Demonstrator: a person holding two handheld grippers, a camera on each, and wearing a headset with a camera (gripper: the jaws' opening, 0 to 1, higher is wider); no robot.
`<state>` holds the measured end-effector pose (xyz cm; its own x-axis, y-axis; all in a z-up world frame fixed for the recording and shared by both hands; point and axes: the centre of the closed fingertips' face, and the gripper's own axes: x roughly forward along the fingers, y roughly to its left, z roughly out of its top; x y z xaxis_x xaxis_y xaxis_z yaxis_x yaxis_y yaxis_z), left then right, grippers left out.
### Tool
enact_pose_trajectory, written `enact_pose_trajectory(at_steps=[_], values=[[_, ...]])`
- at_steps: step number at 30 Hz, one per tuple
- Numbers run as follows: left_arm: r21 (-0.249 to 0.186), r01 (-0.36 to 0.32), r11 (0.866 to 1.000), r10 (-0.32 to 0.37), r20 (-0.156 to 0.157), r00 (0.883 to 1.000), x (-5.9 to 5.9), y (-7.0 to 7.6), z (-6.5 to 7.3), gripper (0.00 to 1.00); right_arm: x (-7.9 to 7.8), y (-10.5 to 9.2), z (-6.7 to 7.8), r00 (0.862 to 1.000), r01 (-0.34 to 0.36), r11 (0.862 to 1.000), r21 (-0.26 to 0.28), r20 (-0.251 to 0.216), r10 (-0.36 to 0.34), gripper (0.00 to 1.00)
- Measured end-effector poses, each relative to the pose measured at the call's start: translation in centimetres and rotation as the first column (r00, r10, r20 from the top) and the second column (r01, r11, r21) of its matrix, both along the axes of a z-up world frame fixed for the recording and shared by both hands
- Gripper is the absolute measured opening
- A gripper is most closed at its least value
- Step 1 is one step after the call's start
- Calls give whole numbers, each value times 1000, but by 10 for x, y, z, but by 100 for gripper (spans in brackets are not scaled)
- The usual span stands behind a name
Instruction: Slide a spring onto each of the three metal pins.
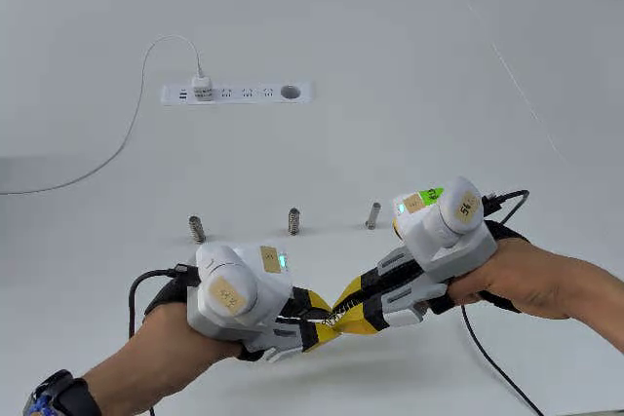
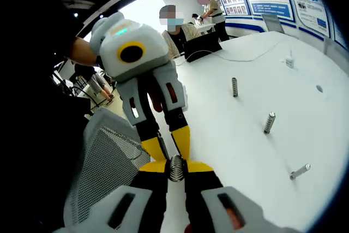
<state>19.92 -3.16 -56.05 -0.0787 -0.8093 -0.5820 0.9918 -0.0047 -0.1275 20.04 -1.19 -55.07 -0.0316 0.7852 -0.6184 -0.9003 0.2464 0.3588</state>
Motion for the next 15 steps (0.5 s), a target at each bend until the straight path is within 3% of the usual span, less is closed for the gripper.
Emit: enact_pose_trajectory(at_steps=[15], values=[[-18, -16, 1000, 15, -30, 999, 0, -5, -3, 10, -1, -9, -6, 998, 58, 998, -5, -23, -58, 12]])
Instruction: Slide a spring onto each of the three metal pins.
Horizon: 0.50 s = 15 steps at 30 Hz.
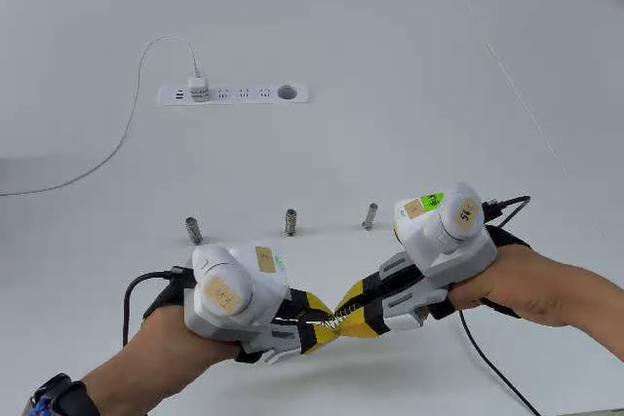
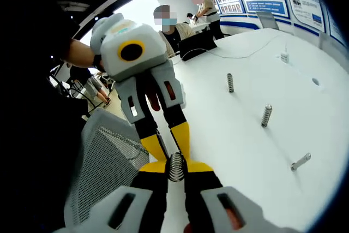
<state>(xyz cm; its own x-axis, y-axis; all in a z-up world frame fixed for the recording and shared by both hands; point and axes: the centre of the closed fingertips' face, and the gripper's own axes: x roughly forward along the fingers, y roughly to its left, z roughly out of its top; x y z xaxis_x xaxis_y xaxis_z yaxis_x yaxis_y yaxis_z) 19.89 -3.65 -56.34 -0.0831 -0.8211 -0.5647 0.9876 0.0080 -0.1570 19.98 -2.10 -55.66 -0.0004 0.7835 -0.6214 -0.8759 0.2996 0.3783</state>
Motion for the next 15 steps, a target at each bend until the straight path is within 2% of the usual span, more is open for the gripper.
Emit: enact_pose_trajectory(at_steps=[7, 12, 15], values=[[-7, -10, 1000, 10, -8, 1000, 2, -3, -1, 11, 3, -5, -1, 999, 44, 999, 12, -14, -44, 12], [5, -21, 1000, 21, -10, 1000, 3, -2, -5, 13, 6, -11, -1, 998, 67, 998, 3, -18, -67, 12], [3, -48, 999, 48, -26, 998, 5, -1, -7, 15, 9, -16, -3, 995, 98, 995, -8, -31, -98, 12]])
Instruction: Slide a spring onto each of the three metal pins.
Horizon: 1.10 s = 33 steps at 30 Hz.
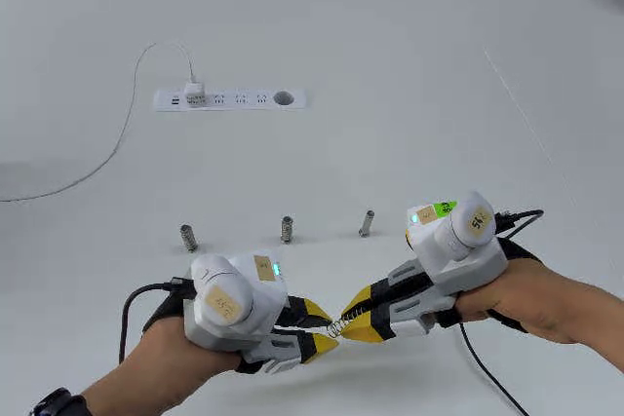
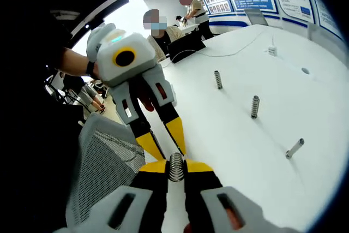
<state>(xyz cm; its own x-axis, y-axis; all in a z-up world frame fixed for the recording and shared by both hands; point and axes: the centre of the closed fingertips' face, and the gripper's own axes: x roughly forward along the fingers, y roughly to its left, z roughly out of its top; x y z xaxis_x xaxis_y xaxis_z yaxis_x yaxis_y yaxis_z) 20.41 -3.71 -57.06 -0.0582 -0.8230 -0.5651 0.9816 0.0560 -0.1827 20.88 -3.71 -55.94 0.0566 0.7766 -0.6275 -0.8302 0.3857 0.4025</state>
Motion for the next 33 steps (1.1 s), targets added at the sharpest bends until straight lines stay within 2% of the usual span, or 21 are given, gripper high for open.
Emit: enact_pose_trajectory(at_steps=[12, 19, 27, 33], values=[[-1, -53, 999, 53, -23, 998, 2, 5, -6, 16, 9, -16, -9, 997, 79, 996, -34, -10, -80, 12], [0, -109, 994, 109, -28, 994, 10, 8, -8, 19, 14, -29, -17, 992, 127, 989, -72, -18, -128, 12], [4, -155, 988, 155, -23, 988, 19, 10, -10, 22, 24, -43, -18, 985, 171, 981, -89, -12, -173, 12], [7, -199, 980, 199, -23, 980, 28, 12, -12, 24, 32, -55, -21, 981, 191, 973, -130, -9, -194, 12]])
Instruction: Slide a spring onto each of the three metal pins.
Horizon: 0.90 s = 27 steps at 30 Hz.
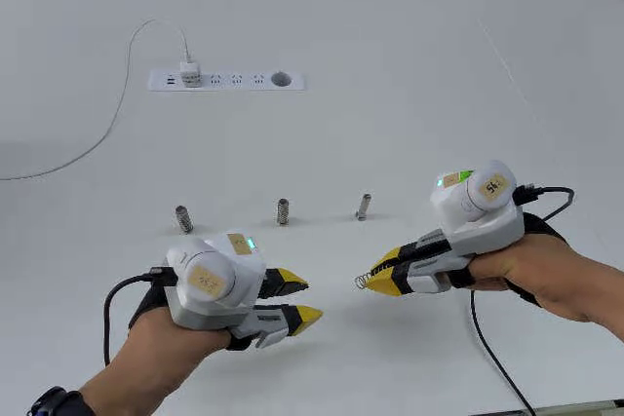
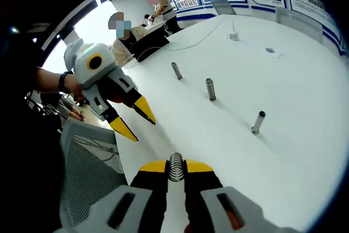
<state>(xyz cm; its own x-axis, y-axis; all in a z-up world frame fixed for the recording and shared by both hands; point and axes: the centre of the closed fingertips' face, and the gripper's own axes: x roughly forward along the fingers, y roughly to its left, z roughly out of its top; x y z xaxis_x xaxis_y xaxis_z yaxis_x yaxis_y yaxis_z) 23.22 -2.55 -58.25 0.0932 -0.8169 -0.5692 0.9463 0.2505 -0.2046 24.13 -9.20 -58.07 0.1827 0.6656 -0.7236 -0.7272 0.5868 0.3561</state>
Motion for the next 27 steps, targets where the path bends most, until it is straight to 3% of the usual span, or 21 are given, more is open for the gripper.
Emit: enact_pose_trajectory(at_steps=[9, 15, 27], values=[[5, -63, 998, 63, 2, 998, 14, 1, -3, 30, 16, -19, -4, 1000, 23, 998, -52, -6, -24, 12], [12, -99, 995, 99, -1, 995, 20, 5, -7, 35, 37, -37, -8, 997, 67, 992, -104, 32, -64, 12], [13, -174, 985, 174, -9, 985, 34, 10, -8, 42, 64, -47, -4, 997, 64, 987, -146, 48, -58, 12]])
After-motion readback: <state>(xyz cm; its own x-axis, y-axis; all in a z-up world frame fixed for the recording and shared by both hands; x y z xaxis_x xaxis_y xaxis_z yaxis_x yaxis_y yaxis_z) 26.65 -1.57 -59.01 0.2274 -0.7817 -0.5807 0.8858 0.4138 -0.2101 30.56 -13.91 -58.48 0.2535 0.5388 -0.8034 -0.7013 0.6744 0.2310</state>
